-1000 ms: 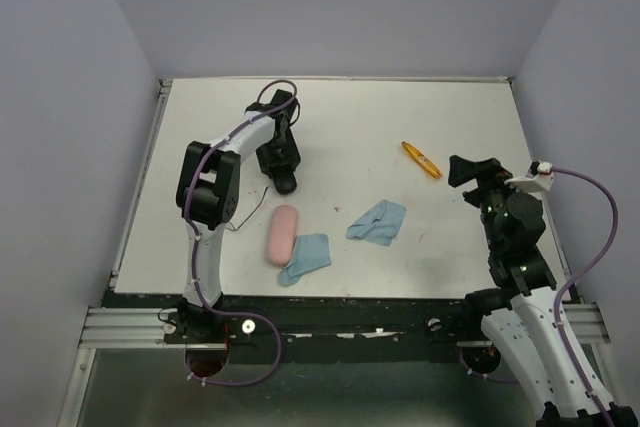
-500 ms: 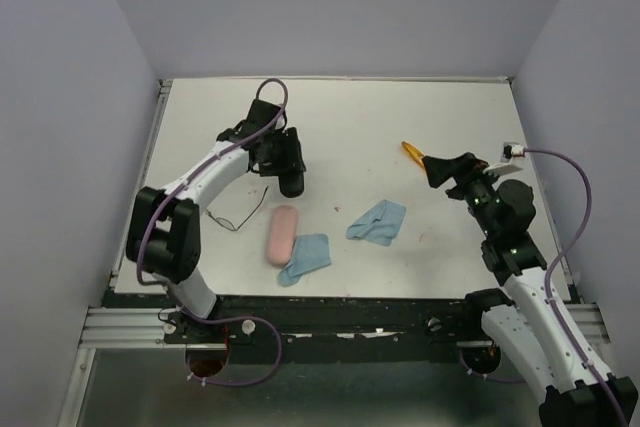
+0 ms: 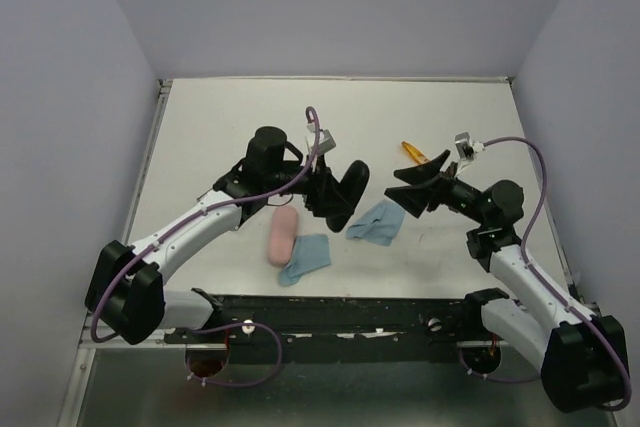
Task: Organize the sunglasses
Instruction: Pass from the left arm to the right
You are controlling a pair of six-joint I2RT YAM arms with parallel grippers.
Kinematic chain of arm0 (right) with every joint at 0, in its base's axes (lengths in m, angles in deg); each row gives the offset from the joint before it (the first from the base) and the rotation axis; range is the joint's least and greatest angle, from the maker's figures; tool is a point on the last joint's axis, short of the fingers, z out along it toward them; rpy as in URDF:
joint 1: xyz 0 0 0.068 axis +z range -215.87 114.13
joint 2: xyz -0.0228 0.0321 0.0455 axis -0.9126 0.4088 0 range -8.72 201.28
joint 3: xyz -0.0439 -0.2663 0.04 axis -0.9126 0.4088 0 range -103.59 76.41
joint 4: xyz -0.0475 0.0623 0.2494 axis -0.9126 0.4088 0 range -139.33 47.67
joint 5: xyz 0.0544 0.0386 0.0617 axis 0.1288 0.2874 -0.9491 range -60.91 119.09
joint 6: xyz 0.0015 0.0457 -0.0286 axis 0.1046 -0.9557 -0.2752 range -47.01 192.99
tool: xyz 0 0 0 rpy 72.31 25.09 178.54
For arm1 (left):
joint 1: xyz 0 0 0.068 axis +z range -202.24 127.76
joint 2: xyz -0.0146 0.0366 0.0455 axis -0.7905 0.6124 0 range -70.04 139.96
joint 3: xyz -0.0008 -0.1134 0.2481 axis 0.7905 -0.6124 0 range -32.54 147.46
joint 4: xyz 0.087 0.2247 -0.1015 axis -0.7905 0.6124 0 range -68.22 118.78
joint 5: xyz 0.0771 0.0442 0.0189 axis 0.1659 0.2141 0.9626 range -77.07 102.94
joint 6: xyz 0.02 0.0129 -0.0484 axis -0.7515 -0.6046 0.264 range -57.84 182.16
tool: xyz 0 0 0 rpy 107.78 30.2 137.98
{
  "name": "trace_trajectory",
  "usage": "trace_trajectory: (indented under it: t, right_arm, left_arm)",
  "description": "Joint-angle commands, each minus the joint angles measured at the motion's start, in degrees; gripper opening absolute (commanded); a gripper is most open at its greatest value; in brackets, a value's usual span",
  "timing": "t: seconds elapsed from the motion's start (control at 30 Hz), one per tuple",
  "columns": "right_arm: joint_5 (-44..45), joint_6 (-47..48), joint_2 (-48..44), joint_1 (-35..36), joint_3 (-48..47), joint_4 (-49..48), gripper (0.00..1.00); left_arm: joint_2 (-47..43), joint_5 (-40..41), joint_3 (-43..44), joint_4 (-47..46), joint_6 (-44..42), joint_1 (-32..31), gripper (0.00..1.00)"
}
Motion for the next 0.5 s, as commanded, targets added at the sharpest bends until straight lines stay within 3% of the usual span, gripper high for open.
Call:
trace_trajectory:
  t: [0.0,0.47]
  right_arm:
    - [-11.1,-3.7,0.9,2.4,2.9,-19.3,1.0]
    - [-10.2,-4.1,11.2,11.4,-1.6,-28.1,1.0]
  left_arm:
    - [-3.5,-12.3,-2.5,-14.2,0.9,-1.4,0.0]
    - [-3.6,-12.1,-1.9,-15.7,2.7,-4.4,0.0]
